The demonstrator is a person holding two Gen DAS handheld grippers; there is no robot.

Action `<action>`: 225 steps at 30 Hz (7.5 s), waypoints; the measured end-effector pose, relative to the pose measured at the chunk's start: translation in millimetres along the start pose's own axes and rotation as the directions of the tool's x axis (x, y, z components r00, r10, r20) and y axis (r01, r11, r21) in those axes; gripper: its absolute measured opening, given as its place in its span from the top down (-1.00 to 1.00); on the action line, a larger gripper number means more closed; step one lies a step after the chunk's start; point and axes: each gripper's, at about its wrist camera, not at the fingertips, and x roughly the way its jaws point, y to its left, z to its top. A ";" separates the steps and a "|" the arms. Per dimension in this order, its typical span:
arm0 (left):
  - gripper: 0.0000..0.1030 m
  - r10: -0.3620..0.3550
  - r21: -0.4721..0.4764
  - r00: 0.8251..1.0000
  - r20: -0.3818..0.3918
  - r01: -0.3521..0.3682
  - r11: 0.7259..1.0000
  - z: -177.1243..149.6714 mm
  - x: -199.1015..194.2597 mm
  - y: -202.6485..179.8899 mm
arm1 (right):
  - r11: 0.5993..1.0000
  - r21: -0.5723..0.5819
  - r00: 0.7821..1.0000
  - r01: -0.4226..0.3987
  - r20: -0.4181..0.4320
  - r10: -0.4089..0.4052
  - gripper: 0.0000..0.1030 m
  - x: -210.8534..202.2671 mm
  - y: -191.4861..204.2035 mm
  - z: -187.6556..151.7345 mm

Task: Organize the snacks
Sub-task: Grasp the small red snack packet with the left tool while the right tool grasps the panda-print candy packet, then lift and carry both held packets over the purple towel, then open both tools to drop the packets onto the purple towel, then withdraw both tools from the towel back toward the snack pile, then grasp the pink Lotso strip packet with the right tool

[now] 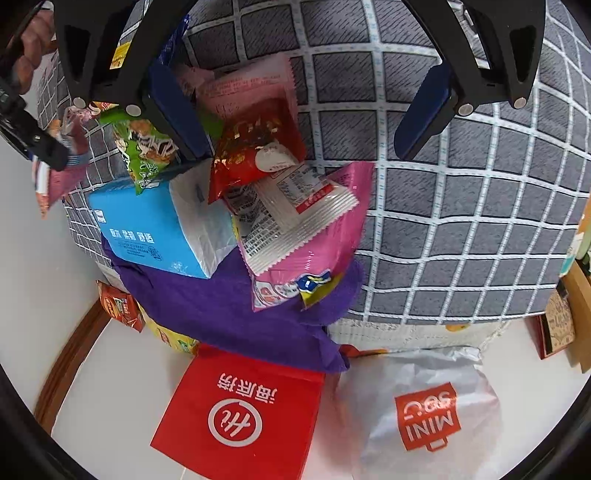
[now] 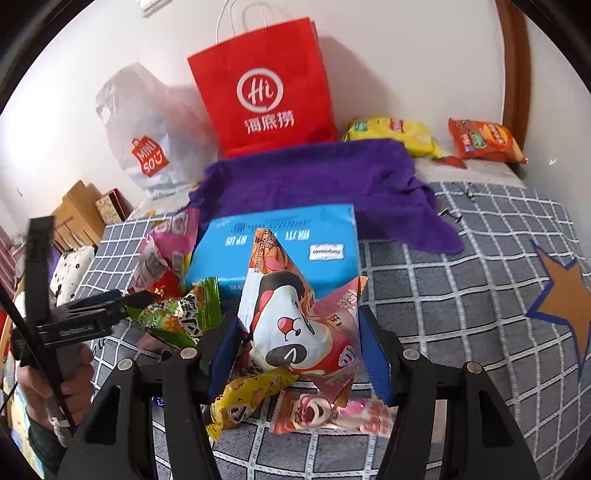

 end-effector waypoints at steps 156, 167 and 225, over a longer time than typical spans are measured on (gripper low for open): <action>-0.25 -0.016 0.167 0.995 -0.098 0.033 0.985 209.9 88.9 -63.2 | 0.995 -0.058 0.997 0.081 0.002 -0.081 -0.43 137.3 -24.2 196.6; -0.25 -0.038 0.197 0.998 -0.048 0.047 0.979 208.9 56.5 -71.0 | 0.985 -0.026 0.984 0.173 0.053 -0.171 -0.43 94.8 -25.6 186.2; -0.28 0.003 0.179 1.000 0.026 -0.007 0.984 22.7 -86.8 -71.3 | 0.981 -0.105 0.970 -0.162 -0.199 0.139 -0.04 0.5 -33.9 -63.5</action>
